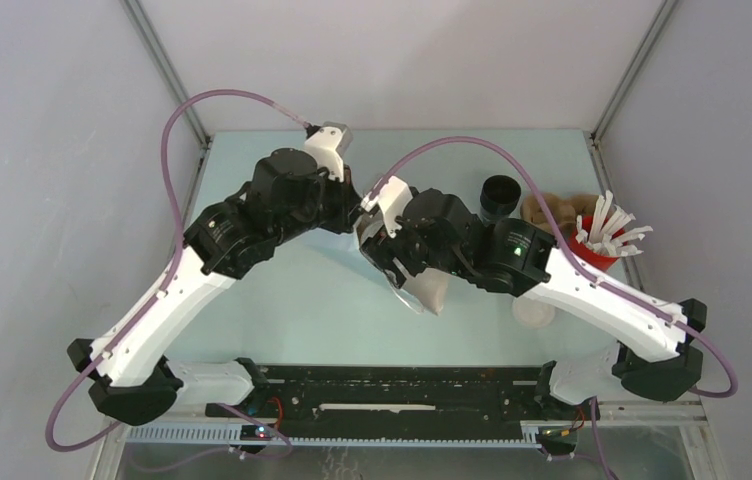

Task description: Pack the takeout coffee

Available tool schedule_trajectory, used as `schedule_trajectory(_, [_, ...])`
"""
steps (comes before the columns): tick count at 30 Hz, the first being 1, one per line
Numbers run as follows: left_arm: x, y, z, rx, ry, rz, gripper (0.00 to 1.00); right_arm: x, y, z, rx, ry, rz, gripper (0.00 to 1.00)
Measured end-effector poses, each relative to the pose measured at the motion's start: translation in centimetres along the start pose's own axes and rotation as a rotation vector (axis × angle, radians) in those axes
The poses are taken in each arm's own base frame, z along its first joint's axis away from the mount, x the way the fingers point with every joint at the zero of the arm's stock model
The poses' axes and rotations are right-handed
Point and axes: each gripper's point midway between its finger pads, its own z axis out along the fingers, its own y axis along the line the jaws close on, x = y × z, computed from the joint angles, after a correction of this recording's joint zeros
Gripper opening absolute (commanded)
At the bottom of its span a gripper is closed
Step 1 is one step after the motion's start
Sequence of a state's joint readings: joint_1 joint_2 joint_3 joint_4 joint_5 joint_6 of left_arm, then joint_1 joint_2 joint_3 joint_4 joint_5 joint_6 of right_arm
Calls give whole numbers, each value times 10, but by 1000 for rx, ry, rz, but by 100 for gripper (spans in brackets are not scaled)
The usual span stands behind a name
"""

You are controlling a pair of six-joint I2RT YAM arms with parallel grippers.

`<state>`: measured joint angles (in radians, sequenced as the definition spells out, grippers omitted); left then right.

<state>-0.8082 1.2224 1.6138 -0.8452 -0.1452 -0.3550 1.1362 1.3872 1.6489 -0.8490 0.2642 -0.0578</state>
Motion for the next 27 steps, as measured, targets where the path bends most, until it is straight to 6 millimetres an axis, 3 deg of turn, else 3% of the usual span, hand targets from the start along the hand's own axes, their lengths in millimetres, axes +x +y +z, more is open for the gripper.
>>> schedule_trajectory(4, [-3, -24, -2, 85, -10, -19, 0, -3, 3, -11, 3, -23, -6, 34])
schedule_trajectory(8, [-2, -33, 0, 124, -12, -34, 0, 3, 1, -23, 12, -30, -3, 34])
schedule_trajectory(17, [27, -46, 15, 181, 54, -68, 0, 33, 10, -36, 39, 82, -36, 33])
schedule_trajectory(24, [57, -40, 16, 181, 85, -61, 0, 76, 8, -19, 95, 163, -75, 33])
schedule_trajectory(27, [61, -35, 11, 172, 79, -62, 0, 83, 10, -10, 105, 173, -96, 33])
